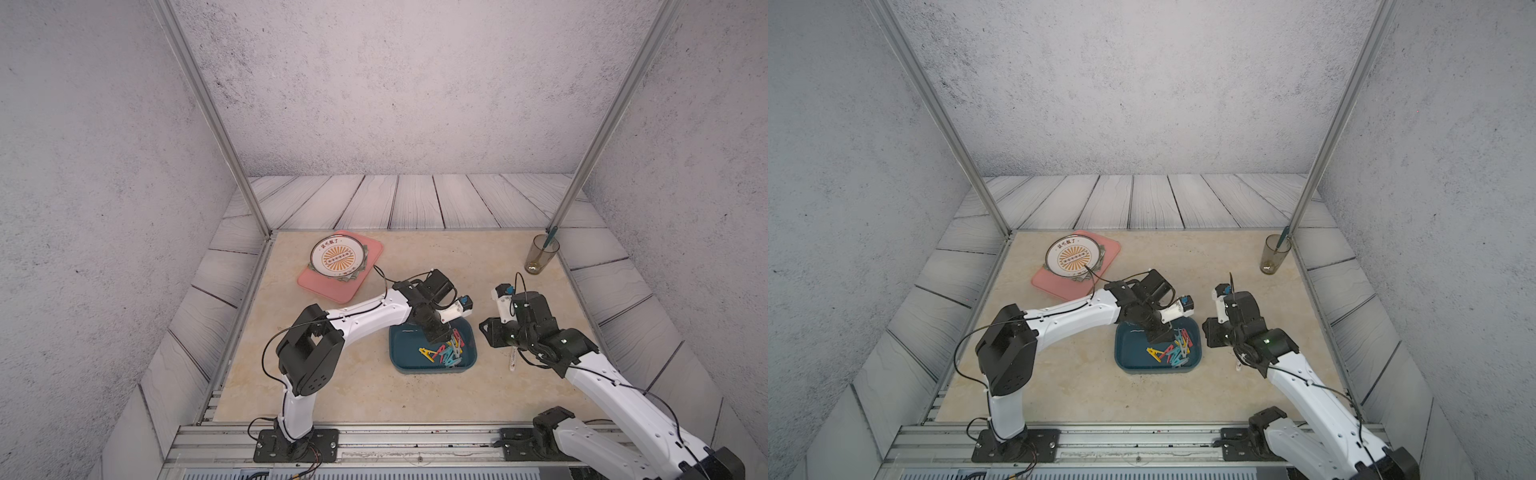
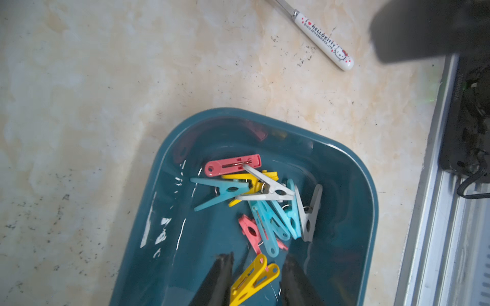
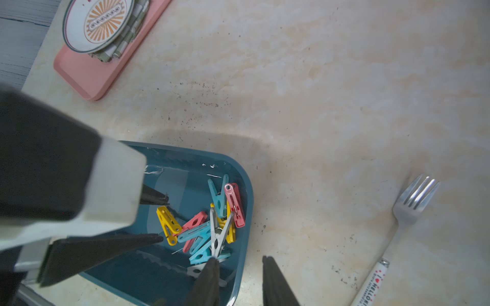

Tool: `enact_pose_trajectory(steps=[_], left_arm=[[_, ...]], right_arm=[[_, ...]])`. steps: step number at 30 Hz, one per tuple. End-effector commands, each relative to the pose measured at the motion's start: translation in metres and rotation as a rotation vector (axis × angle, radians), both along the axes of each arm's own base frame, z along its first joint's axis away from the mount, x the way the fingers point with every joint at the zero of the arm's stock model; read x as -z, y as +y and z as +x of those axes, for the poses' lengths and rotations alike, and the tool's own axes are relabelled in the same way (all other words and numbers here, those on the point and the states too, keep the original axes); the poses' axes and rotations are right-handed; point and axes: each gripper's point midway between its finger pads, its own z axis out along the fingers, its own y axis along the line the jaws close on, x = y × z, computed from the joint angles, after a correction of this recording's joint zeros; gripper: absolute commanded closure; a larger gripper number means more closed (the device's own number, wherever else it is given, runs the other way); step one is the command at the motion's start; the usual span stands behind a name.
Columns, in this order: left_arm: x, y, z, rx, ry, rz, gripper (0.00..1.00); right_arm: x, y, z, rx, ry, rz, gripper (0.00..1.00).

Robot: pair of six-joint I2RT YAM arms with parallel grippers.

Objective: Take the clothespins out of the storage box
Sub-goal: Pick up the clothespin from the storage box.

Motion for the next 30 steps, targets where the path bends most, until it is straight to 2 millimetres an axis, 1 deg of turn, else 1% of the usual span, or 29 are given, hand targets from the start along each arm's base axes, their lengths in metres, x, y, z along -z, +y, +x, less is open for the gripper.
enact_pose_trajectory(steps=[1,4,8,12,18,21,24,30], left_arm=[[-0.021,0.008,0.004,-0.011,-0.041,-0.017,0.63],[-0.036,0.020,0.006,-0.035,-0.060,-0.045,0.63],[-0.052,0.042,0.009,-0.077,-0.068,-0.075,0.63],[-0.058,0.065,0.012,-0.115,-0.076,-0.087,0.63],[-0.063,0.089,0.019,-0.182,-0.060,-0.109,0.63],[-0.066,0.095,0.022,-0.205,-0.054,-0.122,0.63],[-0.070,0.096,0.023,-0.214,-0.052,-0.134,0.63],[-0.076,0.096,0.025,-0.223,-0.063,-0.151,0.63]], right_arm=[[0.005,0.012,-0.008,-0.014,0.098,-0.014,0.68],[0.012,0.025,-0.010,-0.055,0.125,-0.074,0.68],[0.024,0.042,-0.010,-0.097,0.173,-0.145,0.68],[0.039,0.045,-0.005,-0.086,0.206,-0.246,0.68],[0.060,0.060,0.002,-0.094,0.235,-0.296,0.68],[0.069,0.066,0.005,-0.099,0.243,-0.300,0.68],[0.079,0.070,0.010,-0.101,0.260,-0.314,0.69],[0.091,0.073,0.017,-0.094,0.269,-0.341,0.73]])
